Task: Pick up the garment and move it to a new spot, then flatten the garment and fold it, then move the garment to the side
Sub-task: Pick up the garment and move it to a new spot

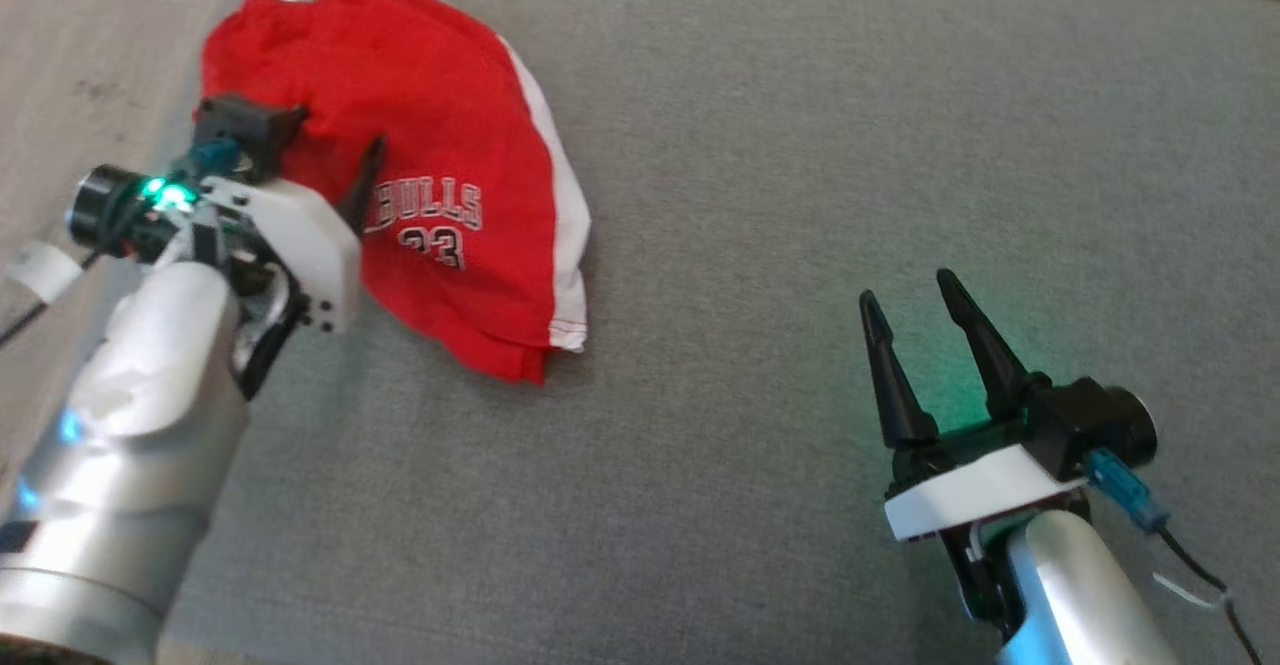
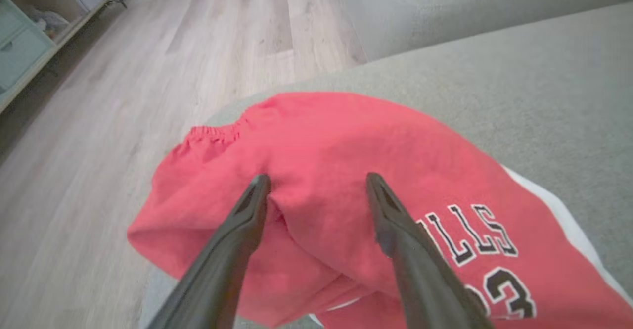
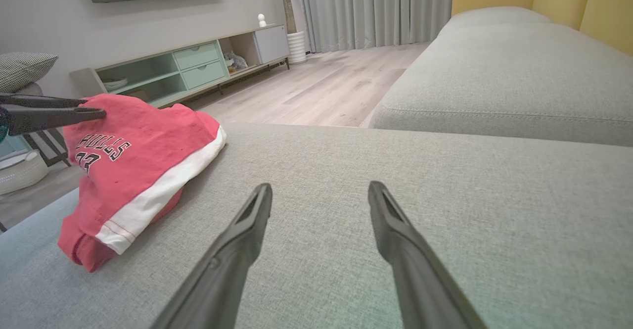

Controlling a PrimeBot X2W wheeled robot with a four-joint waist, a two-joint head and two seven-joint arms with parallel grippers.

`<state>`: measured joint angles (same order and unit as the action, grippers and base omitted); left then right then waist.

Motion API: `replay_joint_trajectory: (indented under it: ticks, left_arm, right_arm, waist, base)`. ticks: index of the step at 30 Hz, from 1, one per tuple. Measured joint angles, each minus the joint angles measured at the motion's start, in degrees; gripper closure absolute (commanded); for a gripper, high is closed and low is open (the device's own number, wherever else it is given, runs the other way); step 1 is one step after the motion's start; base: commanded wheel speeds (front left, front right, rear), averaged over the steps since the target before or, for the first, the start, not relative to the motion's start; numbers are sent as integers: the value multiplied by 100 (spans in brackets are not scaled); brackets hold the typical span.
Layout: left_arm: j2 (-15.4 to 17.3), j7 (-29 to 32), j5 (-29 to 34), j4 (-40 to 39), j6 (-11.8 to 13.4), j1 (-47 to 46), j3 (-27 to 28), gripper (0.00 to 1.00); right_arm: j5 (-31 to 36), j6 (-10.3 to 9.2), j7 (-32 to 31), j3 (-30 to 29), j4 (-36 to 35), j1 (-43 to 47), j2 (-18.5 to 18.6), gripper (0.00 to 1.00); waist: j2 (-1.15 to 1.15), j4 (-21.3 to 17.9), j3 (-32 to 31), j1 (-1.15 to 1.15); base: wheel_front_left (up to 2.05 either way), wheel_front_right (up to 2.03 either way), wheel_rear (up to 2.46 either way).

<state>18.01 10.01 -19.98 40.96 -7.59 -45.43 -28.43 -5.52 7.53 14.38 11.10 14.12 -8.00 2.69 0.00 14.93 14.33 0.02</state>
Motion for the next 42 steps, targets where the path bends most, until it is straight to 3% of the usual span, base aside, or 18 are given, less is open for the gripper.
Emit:
replay_joint_trajectory:
  ticks: [4,7,8,9,18,25,34,42]
  left_arm:
    - [337,245,-393,230,0,-195,-415,0]
    - [397,387,-706,476,0,-408,-710,0]
    - [397,439,-834,493,0,-437,-800,77]
    - [402,453,-968,494,0,-459,-903,100]
    - [521,-903,-1120,592,0,-806,-951,100]
    - [520,-1980,-943,94,112,-1443,-771,100]
    - [467,-1838,-826,-693,103,-1548,-1055,100]
    - [315,-1469,-828,-1411,112,-1430,-1298,100]
  right_arm:
    - [14,0,0,52,-33,-105,2,0]
    - [15,0,0,51,-36,-112,4,0]
    - [16,0,0,54,-36,-115,4,0]
    - [16,0,0,57,-36,-118,4,0]
    - [-5,0,0,82,8,-119,5,0]
    - [-190,0,0,31,30,-81,4,0]
    - [-560,0,0,-26,-10,-77,4,0]
    - [-853,0,0,-26,-164,-91,2,0]
  waist:
    - [0,-161,161,-1]
    - [0,-240,283,0]
    - [0,-254,295,-1]
    - [0,-263,299,-1]
    - [0,-271,63,-2]
    - [0,-304,-297,-2]
    - [0,-624,-467,-2]
    - [0,-1408,-398,-2]
  base:
    - [0,0,0]
    - [0,0,0]
    - [0,0,0]
    - [0,0,0]
    - [0,0,0]
    - [0,0,0]
    - [0,0,0]
    - [0,0,0]
